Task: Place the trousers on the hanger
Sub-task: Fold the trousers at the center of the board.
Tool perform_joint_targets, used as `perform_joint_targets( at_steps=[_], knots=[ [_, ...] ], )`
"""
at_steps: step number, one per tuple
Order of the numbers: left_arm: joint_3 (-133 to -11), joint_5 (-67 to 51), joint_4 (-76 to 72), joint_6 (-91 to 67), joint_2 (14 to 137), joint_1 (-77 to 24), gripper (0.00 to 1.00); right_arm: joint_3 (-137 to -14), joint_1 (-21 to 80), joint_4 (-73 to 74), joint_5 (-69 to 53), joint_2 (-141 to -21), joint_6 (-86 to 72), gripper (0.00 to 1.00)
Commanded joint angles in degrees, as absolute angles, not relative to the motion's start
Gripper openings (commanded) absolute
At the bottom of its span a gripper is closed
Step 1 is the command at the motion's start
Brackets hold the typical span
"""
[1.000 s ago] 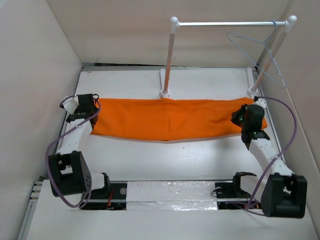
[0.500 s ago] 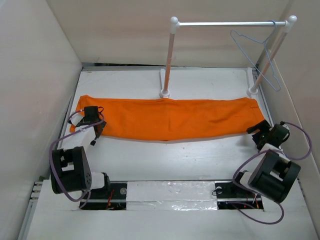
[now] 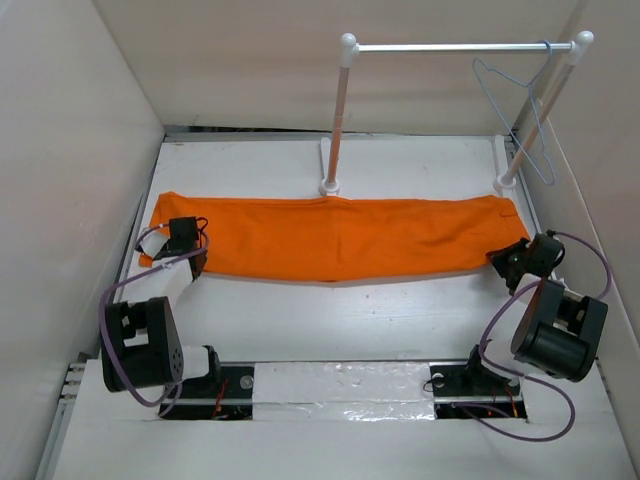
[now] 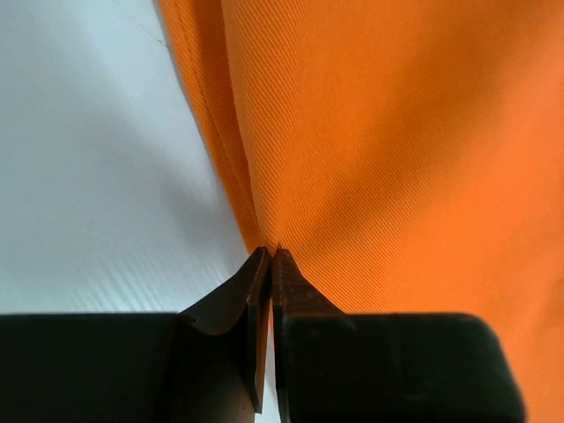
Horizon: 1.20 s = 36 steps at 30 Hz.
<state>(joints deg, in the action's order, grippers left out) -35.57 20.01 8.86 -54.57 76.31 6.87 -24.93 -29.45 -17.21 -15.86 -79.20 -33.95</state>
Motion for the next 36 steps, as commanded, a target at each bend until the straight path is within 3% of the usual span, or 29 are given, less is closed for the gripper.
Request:
perform_joint_targets(
  at_steps=[1,6,12,13,14,15,17,18,21,23,24,26,29,31,35,36],
  knots=[
    [-33.84,25.13,9.84,-57.47,70.59,7.21,0.00,-25.49,-29.79,-15.39,-13.09,-75.08,-33.32,0.05],
    [-26.74,26.72,9.22,-60.90,61.27,7.21,0.00,-15.93,-29.79,-9.16,-10.29,-49.48,-28.31,0.00],
    [-21.81,25.58,8.90,-61.36,52.31,7.21,0.00,-11.52,-29.79,11.14,-12.57,-23.32,-22.86,0.00],
    [-21.10,23.23,8.01,-59.61,50.03,7.21,0.07,-11.25,-29.79,13.25,-12.22,-19.46,-22.42,0.04],
    [-21.09,22.77,8.00,-59.50,49.14,7.21,0.17,-11.16,-29.79,13.53,-11.35,-19.60,-22.33,0.09],
    [-20.92,21.98,7.13,-58.72,48.35,7.21,0.27,-11.16,-29.79,13.45,-9.95,-20.64,-22.15,0.30],
    [-21.27,20.31,6.94,-56.79,46.07,7.21,0.46,-11.77,-30.49,11.26,-8.62,-26.32,-21.45,0.51],
    [-21.88,20.13,7.12,-56.26,45.18,6.16,0.47,-12.13,-30.50,10.38,-8.44,-28.72,-20.92,0.72],
    [-23.20,20.22,7.21,-55.46,39.39,4.75,0.47,-13.53,-33.39,7.38,-8.87,-37.86,-20.48,0.95],
    [-23.55,17.68,6.07,-54.50,34.14,4.75,0.47,-14.15,-36.98,5.28,-9.49,-41.29,-19.68,1.00],
    [-24.25,16.19,4.15,-53.71,32.54,4.75,0.43,-14.24,-38.65,4.58,-9.93,-43.66,-19.86,1.00],
    [-24.87,10.65,1.68,-52.12,29.98,4.75,0.21,-14.94,-42.17,4.74,-12.21,-44.91,-18.28,1.00],
    [-25.14,2.22,-3.50,-53.17,31.01,4.75,0.01,-15.03,-47.19,3.96,-13.89,-45.18,-18.63,1.00],
    [-23.39,-5.40,-9.12,-53.96,32.77,4.75,0.00,-13.98,-48.43,1.51,-13.89,-45.70,-20.21,1.00],
    [-21.36,-8.97,-15.37,-52.66,38.74,3.00,0.00,-13.62,-48.43,-4.30,-16.25,-50.25,-23.02,0.92],
    [-21.18,-8.27,-17.03,-52.04,39.89,0.47,0.00,-14.15,-48.43,-5.87,-17.65,-53.14,-23.55,0.78]
  ],
)
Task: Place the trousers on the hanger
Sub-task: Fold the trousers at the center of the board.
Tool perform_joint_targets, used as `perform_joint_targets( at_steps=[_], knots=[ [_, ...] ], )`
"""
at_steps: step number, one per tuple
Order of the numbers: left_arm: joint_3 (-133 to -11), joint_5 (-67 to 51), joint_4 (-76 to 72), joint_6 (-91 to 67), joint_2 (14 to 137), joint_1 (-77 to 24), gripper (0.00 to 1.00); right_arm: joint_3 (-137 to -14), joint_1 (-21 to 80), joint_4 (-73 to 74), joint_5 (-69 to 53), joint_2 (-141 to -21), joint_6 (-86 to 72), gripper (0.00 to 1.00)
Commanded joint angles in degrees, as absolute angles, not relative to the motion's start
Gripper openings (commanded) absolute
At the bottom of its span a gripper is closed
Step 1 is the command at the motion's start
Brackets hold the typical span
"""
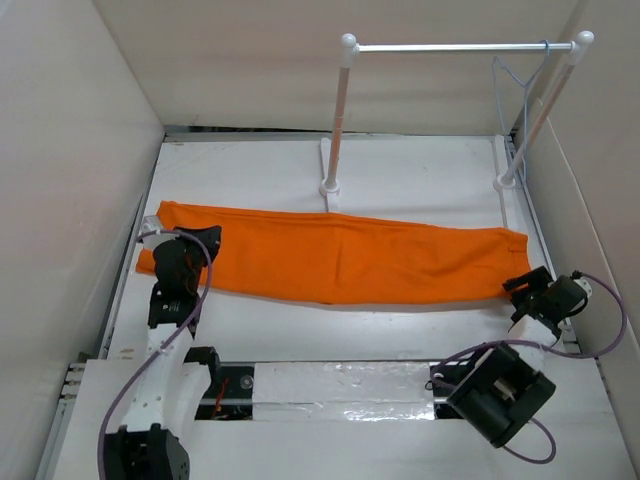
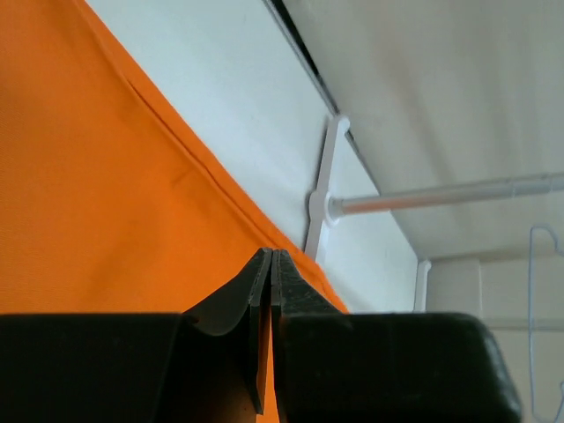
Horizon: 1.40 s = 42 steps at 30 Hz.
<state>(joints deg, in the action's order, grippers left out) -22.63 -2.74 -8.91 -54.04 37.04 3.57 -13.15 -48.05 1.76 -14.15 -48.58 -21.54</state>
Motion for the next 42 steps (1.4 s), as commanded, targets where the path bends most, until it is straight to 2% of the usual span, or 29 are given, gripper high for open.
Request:
perform_joint_targets(
  at_steps=[1,2,3,5,7,8,9,11,12,14,17,23,26,32,42],
  knots=[
    [-21.27,-7.91,-18.09,-51.51,40.86,-1.30,0.00,-14.24,-48.43,-7.28,-18.54,-53.17,-23.64,0.67],
    [-21.53,-7.39,-18.98,-50.89,43.57,-3.41,0.00,-14.15,-48.43,-8.60,-19.15,-55.18,-23.73,0.56],
    [-22.40,-6.77,-20.72,-49.76,45.16,-8.65,0.00,-14.15,-48.43,-9.92,-20.03,-55.54,-23.47,0.37],
    [-24.07,-6.07,-22.06,-48.70,49.98,-14.47,0.00,-13.63,-48.43,-11.86,-23.63,-53.98,-22.42,0.25],
    [-26.54,-1.36,-22.06,-47.03,52.37,-23.41,0.00,-11.79,-45.54,-15.54,-25.83,-45.47,-22.15,0.14],
    [-26.98,1.55,-21.36,-46.59,53.43,-26.08,0.00,-12.73,-41.09,-13.90,-25.84,-42.13,-21.10,0.09],
    [-26.81,4.37,-21.01,-46.32,53.61,-28.37,0.00,-14.14,-38.09,-10.84,-25.49,-36.36,-19.44,0.01],
    [-25.85,8.95,-21.44,-45.97,53.96,-32.86,0.00,-16.34,-30.97,-4.68,-24.52,-32.19,-15.48,0.00],
    [-24.53,9.92,-22.14,-45.88,54.40,-33.92,0.00,-18.52,-23.02,-3.01,-24.09,-30.78,-14.34,0.00],
    [-23.91,12.56,-23.90,-45.88,57.02,-37.33,0.00,-20.91,-14.63,3.14,-19.36,-29.01,-11.78,0.00],
    [-24.61,17.39,-24.69,-45.97,62.20,-43.30,0.00,-23.55,-0.47,4.48,-14.69,-28.65,-12.13,0.00],
    [-26.72,25.13,-24.00,-48.42,72.40,-51.94,0.00,-35.47,22.18,5.10,-5.46,-35.75,-13.10,0.00],
    [-26.63,27.77,-23.38,-50.70,75.48,-54.66,0.00,-42.77,29.59,5.28,1.38,-38.05,-12.74,0.00],
    [-27.07,30.50,-22.77,-54.05,79.79,-58.70,0.00,-51.84,30.50,4.83,0.44,-41.57,-11.60,0.00],
    [-30.83,30.59,-25.66,-58.01,89.02,-66.87,0.00,-67.05,21.01,10.19,-5.79,-41.66,-8.70,0.00]
  ],
)
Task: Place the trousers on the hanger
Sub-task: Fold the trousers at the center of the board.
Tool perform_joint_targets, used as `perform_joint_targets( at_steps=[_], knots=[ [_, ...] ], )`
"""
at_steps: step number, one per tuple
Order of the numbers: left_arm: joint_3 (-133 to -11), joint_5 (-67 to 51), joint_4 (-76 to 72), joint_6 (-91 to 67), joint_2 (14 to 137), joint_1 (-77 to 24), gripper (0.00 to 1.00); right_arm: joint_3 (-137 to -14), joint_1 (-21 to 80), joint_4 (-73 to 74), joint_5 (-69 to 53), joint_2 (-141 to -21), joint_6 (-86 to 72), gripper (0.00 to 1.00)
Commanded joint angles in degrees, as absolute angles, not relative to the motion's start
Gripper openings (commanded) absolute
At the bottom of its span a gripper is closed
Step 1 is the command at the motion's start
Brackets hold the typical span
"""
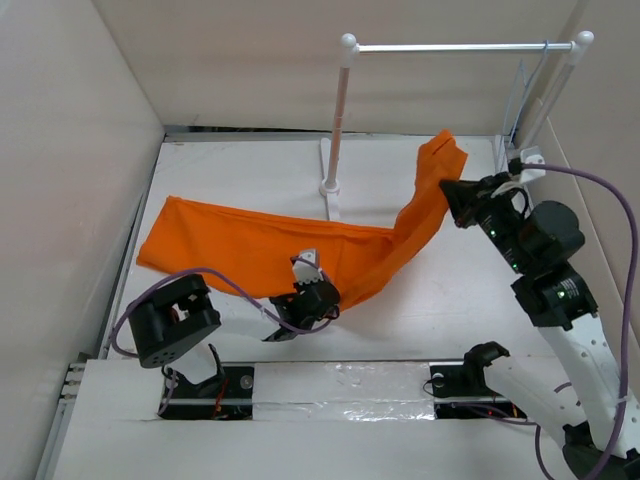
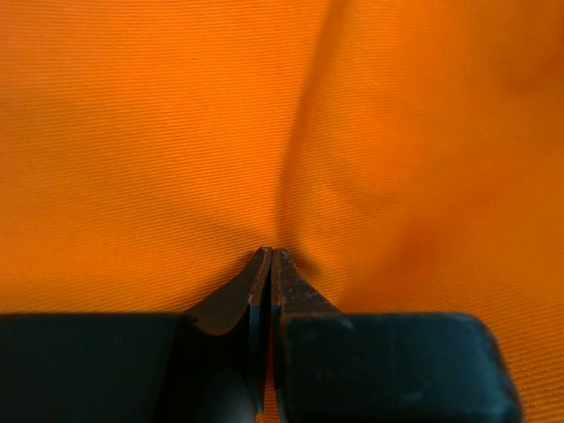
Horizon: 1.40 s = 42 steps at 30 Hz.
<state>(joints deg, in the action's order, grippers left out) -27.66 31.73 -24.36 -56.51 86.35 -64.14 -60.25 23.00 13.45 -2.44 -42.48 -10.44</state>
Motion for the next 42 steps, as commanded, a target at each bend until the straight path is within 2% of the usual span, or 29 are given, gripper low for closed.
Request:
perform_joint_targets(
  at_steps=[1,8,13,16,17,19,22,23,24,26,28,32,37,38,39,41,42],
  knots=[
    [-32.15,30.41,-25.75,-57.83,90.08,-67.49,0.00,-68.89,20.40,10.63,-8.15,-42.01,-8.79,0.00],
    [-51.30,26.11,-27.77,-51.25,104.03,-70.75,0.00,-71.72,19.07,10.63,-12.04,-44.21,-9.40,0.00],
    [-61.34,25.40,-24.80,-48.08,107.06,-71.37,0.00,-75.32,19.07,11.25,-13.97,-48.32,-8.62,0.00],
    [-57.94,30.75,-21.20,-47.64,101.09,-70.67,0.00,-76.72,19.07,10.20,-15.99,-50.18,-8.70,0.00],
    [-56.18,31.98,-20.57,-47.55,95.94,-69.79,0.06,-76.99,19.07,9.15,-16.52,-51.32,-8.79,0.00],
    [-51.10,32.87,-16.82,-47.81,89.33,-66.02,0.10,-77.95,19.78,8.18,-16.52,-52.47,-9.40,0.00],
    [-45.03,36.29,-9.71,-47.46,72.82,-60.57,0.12,-78.84,22.67,4.94,-16.17,-55.28,-10.37,0.00],
    [-43.96,37.17,-7.67,-47.03,63.64,-58.99,0.15,-79.62,24.94,4.23,-15.21,-57.02,-10.46,0.00],
    [-43.34,37.18,-6.08,-45.28,59.02,-57.32,0.16,-80.24,26.53,3.44,-14.34,-58.26,-10.55,0.00],
    [-43.24,34.56,-1.51,-43.08,47.54,-50.74,0.23,-81.47,30.13,1.41,-10.23,-60.98,-9.67,0.00],
    [-46.47,31.92,3.39,-39.75,42.21,-43.64,0.27,-84.71,36.10,0.62,-7.31,-66.86,-8.45,0.00],
    [-55.35,29.44,11.50,-35.69,36.75,-36.84,0.27,-91.31,45.33,-4.47,-0.98,-78.99,-8.09,0.00],
    [-61.00,33.92,16.17,-34.28,33.23,-36.83,0.27,-102.36,57.36,-8.52,3.16,-97.35,-9.14,0.00],
    [-60.65,35.40,16.00,-34.10,31.22,-36.83,0.27,-104.05,58.78,-8.35,2.47,-104.17,-9.31,0.01],
    [-60.30,36.38,16.00,-34.10,30.33,-36.83,0.27,-105.72,60.02,-7.83,2.20,-107.63,-9.58,0.27],
    [-59.50,39.27,17.92,-34.80,28.31,-36.83,0.28,-109.32,61.69,-5.47,0.54,-115.88,-11.24,0.61],
    [-59.15,39.81,18.45,-35.67,27.60,-36.83,0.29,-109.42,61.70,-5.36,-2.08,-117.49,-12.12,0.74]
  ],
)
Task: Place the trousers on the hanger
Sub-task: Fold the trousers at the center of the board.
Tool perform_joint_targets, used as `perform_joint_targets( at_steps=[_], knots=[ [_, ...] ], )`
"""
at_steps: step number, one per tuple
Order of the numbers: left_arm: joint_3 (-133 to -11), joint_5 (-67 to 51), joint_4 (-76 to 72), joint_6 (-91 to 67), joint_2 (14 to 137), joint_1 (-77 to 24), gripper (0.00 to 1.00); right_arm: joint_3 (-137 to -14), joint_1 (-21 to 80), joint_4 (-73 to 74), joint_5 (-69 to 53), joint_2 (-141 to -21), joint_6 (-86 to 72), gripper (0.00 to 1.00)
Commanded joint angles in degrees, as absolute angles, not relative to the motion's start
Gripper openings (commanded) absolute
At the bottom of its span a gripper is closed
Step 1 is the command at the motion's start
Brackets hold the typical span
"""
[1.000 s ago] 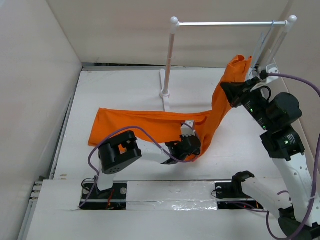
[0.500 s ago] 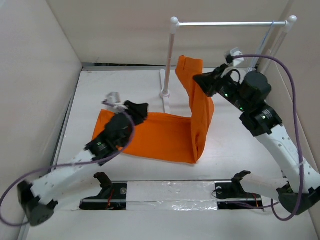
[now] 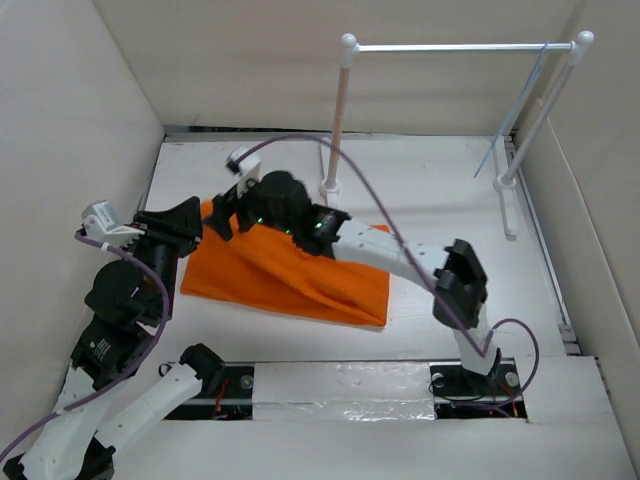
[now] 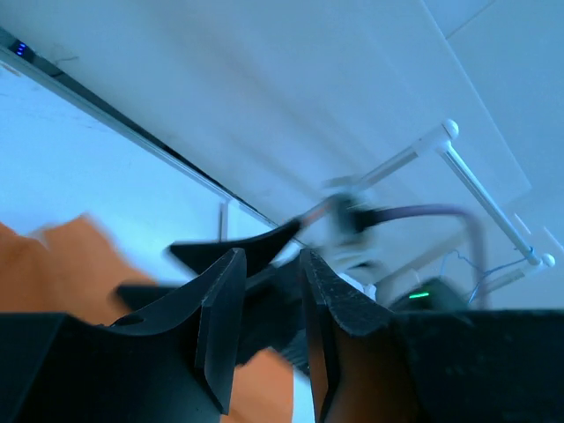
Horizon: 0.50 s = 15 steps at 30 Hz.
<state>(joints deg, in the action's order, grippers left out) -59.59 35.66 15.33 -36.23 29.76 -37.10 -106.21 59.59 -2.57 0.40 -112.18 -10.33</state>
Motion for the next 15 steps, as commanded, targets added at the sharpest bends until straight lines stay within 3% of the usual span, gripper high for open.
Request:
perform_joint_targets(
  at_steps=[1,6,8,12,13,15],
  knots=[
    [-57.67,39.99,18.46,-35.86,26.81,-36.83,0.29,-108.64,61.70,-5.97,-3.94,-118.21,-13.78,0.86],
    [-52.13,40.17,17.58,-39.45,23.12,-36.83,0.31,-89.79,59.69,-16.43,-5.89,-107.18,-14.95,0.84],
    [-47.57,36.50,14.16,-40.78,23.64,-36.83,0.31,-84.32,58.98,-16.35,-4.58,-102.42,-13.19,0.73],
    [-39.39,31.47,7.75,-44.20,29.52,-36.83,0.32,-67.53,56.96,-17.67,-1.67,-90.37,-11.52,0.29],
    [-36.16,30.77,4.08,-44.38,30.92,-36.83,0.32,-60.97,56.43,-17.23,-1.06,-86.09,-11.43,0.12],
    [-33.24,28.05,0.63,-45.43,36.19,-36.83,0.32,-54.44,54.94,-17.14,0.43,-81.85,-11.95,0.00]
  ],
)
